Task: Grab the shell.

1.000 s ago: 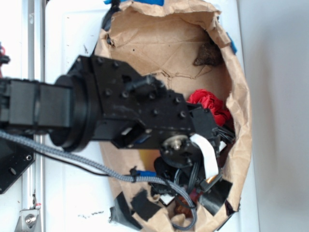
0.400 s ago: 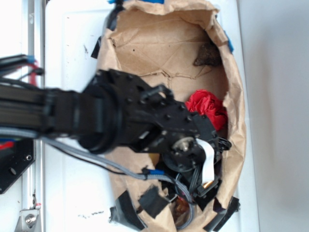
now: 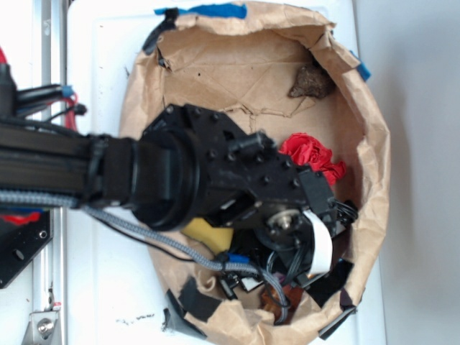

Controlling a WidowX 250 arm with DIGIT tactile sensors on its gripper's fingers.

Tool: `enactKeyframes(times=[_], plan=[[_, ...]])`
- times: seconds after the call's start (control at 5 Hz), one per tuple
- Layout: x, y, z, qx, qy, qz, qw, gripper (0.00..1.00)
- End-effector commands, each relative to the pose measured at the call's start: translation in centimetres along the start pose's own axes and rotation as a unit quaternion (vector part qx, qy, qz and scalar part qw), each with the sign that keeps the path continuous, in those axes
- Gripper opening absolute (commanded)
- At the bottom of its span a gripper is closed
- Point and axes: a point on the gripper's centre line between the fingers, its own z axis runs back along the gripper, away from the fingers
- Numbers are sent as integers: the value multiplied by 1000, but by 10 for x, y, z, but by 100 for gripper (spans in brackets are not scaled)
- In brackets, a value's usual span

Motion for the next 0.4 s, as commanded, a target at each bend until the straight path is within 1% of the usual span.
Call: enactKeyframes(times=[0.0, 0.2], plan=[[26, 0, 49, -1, -69, -77, 995, 100], [31, -4, 48, 11, -73, -110, 991, 100]])
